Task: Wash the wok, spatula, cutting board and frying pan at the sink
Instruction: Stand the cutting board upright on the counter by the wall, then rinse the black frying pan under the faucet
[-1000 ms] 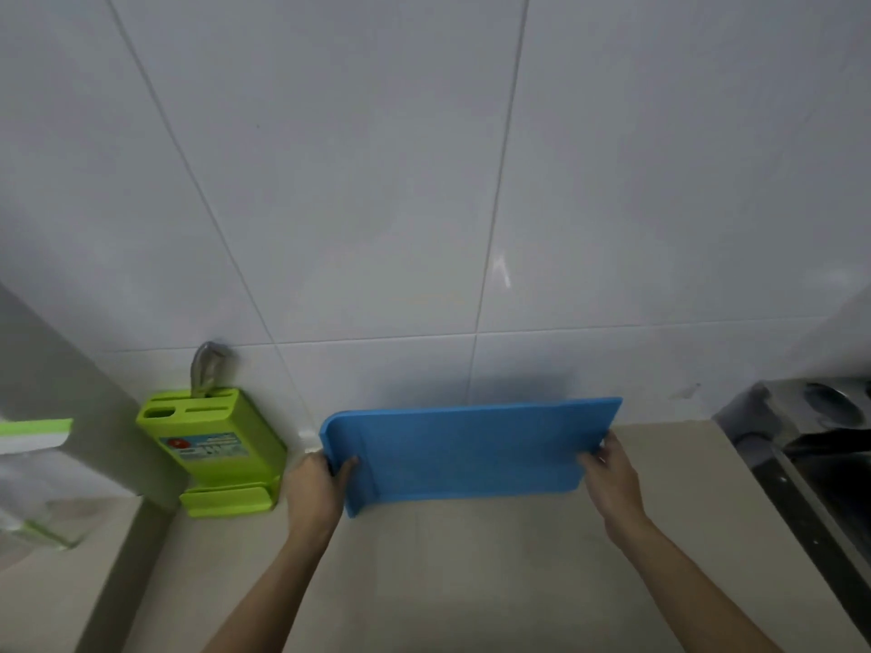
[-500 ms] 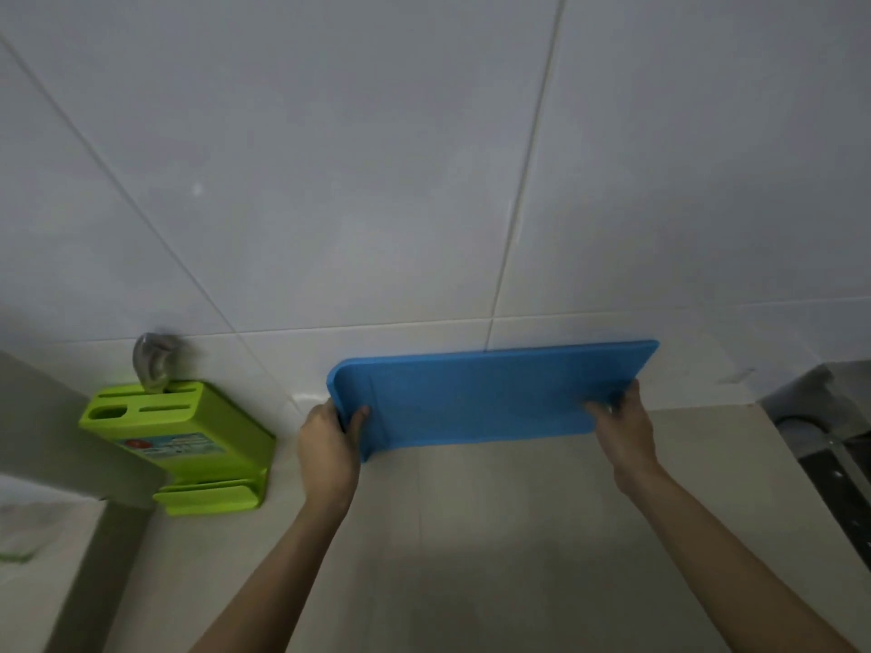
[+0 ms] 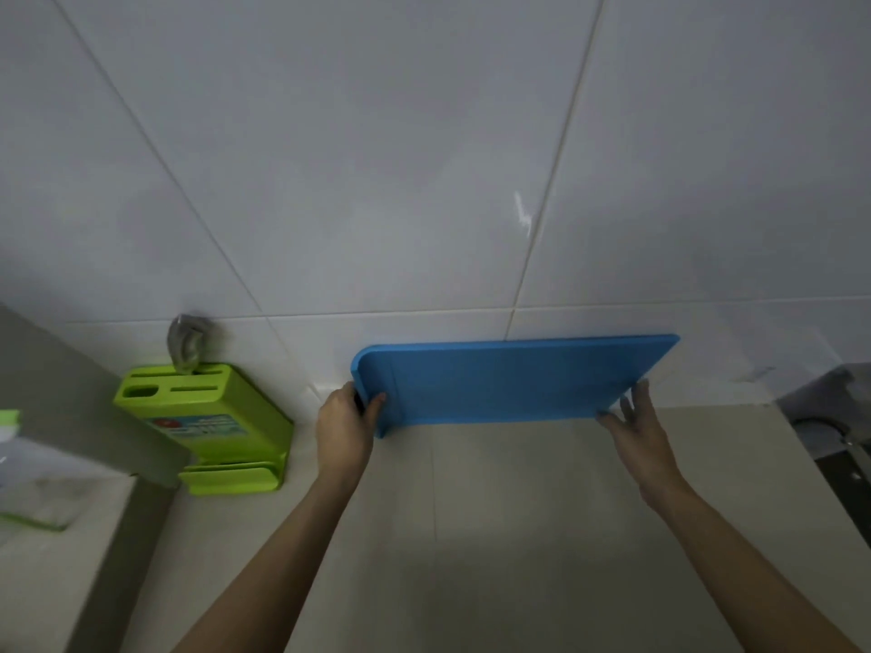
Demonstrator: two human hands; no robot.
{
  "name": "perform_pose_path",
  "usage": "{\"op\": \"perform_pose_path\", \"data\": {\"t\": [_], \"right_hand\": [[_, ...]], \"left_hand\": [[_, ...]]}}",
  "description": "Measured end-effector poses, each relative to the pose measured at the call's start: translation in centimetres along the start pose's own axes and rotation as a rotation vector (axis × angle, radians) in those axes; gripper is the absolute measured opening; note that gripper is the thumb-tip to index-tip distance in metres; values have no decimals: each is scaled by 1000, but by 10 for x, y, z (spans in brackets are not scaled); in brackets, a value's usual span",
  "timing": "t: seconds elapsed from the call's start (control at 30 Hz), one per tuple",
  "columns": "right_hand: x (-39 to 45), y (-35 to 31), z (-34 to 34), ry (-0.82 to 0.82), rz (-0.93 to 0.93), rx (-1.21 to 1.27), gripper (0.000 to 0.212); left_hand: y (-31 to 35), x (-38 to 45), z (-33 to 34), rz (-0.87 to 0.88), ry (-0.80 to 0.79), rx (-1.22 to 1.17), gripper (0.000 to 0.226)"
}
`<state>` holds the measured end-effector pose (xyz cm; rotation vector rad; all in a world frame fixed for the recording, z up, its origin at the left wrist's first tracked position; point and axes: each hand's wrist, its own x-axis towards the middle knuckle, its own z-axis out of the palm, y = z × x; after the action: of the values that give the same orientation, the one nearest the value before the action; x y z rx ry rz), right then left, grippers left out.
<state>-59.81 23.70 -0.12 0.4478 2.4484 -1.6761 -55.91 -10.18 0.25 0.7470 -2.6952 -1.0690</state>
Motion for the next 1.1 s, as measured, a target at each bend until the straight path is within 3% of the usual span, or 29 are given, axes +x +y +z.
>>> {"op": "perform_pose_path", "data": {"t": [0.07,0.23,0.47,0.67,0.87,1.0,1.1], "right_hand": [[-20,20,-5,-71,36,-61,74],[-94,78,7,-223,73,-191,26],[-206,77,47,-584,-91,-258,22],[-282,23,103,-811,-235,-273,17],[-359,-15,184,-1027,-362,-347,18],[-400,-24,251,-1078,-374,-372,14],[-425,-31,302,-1022,-348,-348,14]], "left_hand": [[-10,-9,-8,-85,-74,33,27],[-39,-69,-21,-110,-262,52,17],[-63,-221,-69,-98,-323,-23,16],[-115,-323,-128,-223,-159,-84,17],[-183,-386,-219,-411,232,-131,17],[-221,-406,-280,-433,469,-124,14],[-258,-406,-322,-408,502,-25,11]]}}
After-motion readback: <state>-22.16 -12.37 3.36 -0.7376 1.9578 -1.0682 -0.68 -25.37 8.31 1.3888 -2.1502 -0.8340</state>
